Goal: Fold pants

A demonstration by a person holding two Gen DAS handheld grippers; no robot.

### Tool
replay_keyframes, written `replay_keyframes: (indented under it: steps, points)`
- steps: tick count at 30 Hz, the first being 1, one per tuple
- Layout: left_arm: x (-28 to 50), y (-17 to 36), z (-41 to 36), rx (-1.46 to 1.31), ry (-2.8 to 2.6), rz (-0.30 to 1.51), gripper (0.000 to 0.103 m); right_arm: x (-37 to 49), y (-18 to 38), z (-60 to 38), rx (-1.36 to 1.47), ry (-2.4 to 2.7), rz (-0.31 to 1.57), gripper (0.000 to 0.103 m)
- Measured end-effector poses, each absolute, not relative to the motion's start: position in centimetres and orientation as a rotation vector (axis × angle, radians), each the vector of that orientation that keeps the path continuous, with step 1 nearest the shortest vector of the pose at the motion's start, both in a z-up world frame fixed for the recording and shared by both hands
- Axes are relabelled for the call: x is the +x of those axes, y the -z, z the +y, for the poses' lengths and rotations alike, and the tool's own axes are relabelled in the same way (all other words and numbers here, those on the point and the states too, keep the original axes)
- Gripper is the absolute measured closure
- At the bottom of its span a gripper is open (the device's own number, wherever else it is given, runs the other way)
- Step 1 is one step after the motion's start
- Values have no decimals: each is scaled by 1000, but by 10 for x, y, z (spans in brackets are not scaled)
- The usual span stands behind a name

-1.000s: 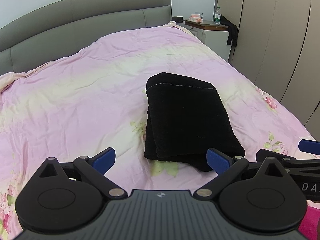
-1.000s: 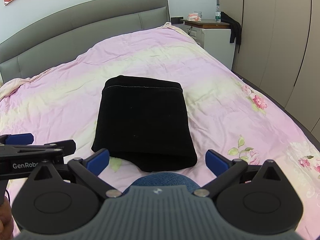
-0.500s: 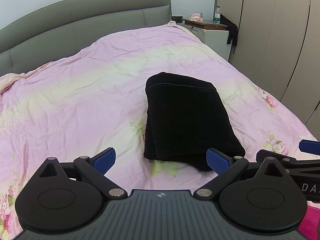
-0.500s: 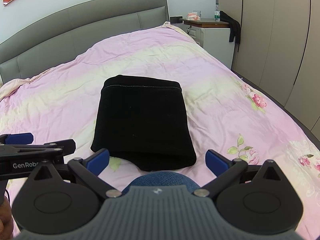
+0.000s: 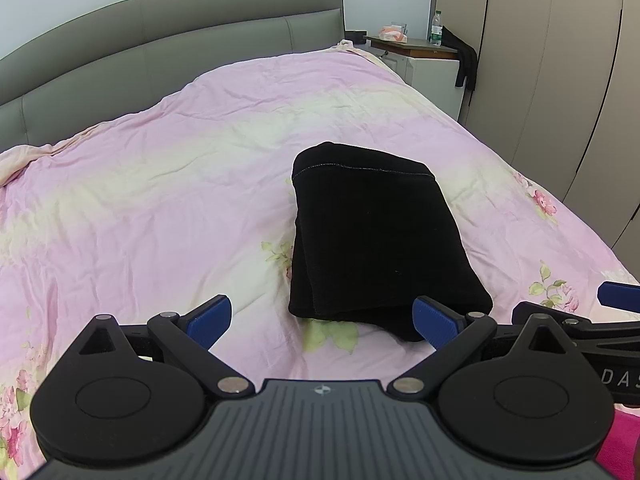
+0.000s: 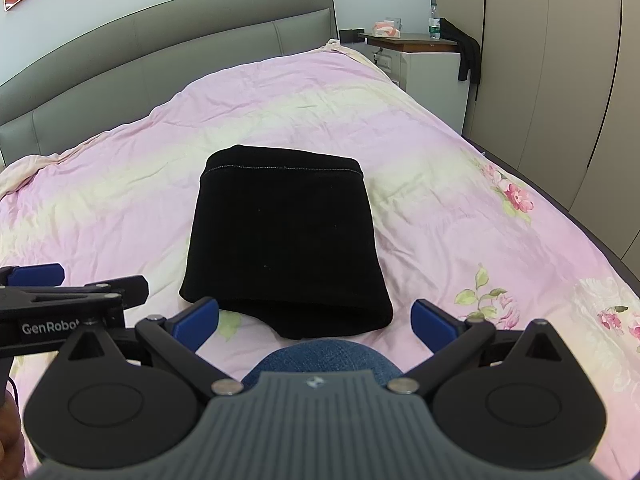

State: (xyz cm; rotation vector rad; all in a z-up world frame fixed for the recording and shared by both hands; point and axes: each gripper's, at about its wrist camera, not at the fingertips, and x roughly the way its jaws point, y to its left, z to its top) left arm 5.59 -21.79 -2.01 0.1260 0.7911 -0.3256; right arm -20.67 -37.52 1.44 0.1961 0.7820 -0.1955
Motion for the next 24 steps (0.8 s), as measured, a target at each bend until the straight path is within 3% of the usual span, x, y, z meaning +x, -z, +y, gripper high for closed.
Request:
replay_keyframes:
  steps: [24]
  points:
    - [53, 22, -217, 133, 324, 777, 0, -203, -9, -380, 193, 209, 792, 5]
